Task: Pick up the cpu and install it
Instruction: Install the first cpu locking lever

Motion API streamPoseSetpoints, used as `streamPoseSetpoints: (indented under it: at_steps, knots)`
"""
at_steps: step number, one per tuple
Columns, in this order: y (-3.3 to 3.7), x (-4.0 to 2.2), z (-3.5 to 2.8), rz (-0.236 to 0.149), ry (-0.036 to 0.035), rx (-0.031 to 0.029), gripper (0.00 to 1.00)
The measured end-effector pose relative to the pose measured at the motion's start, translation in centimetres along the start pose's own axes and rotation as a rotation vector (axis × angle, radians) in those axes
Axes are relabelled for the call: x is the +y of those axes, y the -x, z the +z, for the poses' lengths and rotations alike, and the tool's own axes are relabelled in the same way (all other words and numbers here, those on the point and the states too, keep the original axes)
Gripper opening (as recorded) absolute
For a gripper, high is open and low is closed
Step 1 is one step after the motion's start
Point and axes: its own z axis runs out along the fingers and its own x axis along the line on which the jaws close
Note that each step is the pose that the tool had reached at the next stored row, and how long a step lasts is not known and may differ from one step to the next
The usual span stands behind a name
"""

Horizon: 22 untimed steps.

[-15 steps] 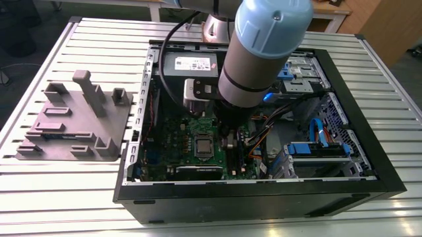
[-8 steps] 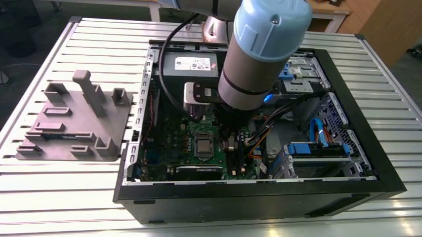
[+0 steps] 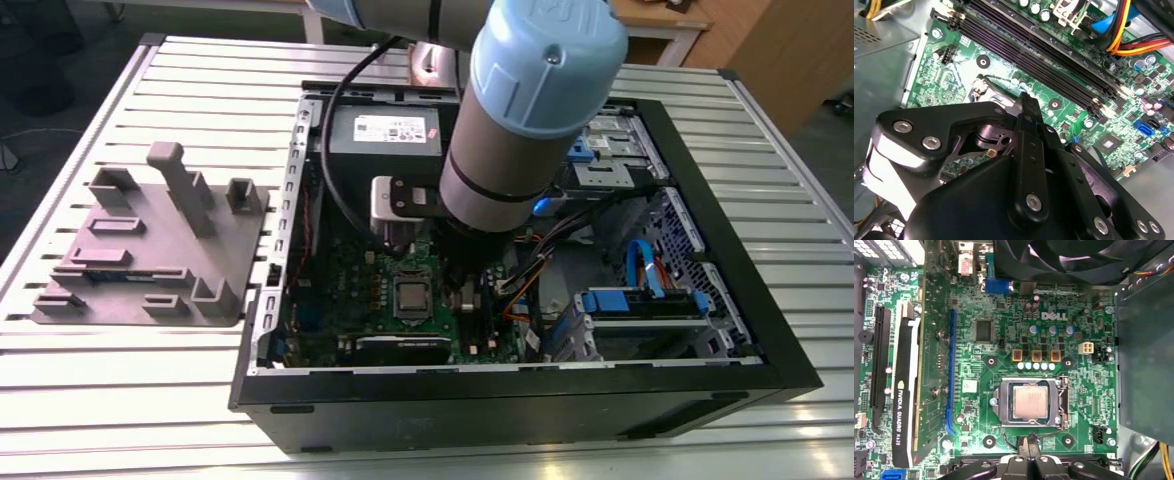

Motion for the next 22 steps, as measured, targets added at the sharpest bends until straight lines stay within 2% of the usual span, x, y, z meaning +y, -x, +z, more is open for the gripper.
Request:
streamPoseSetpoints:
  at_steps: [15, 22]
  knots:
    - [-0.86, -0.01, 1.46, -0.003, 0.0002, 0.0003, 0.1]
    - [-0.89, 0.0, 1.75, -0.007, 0.0006, 0.0034, 0.1]
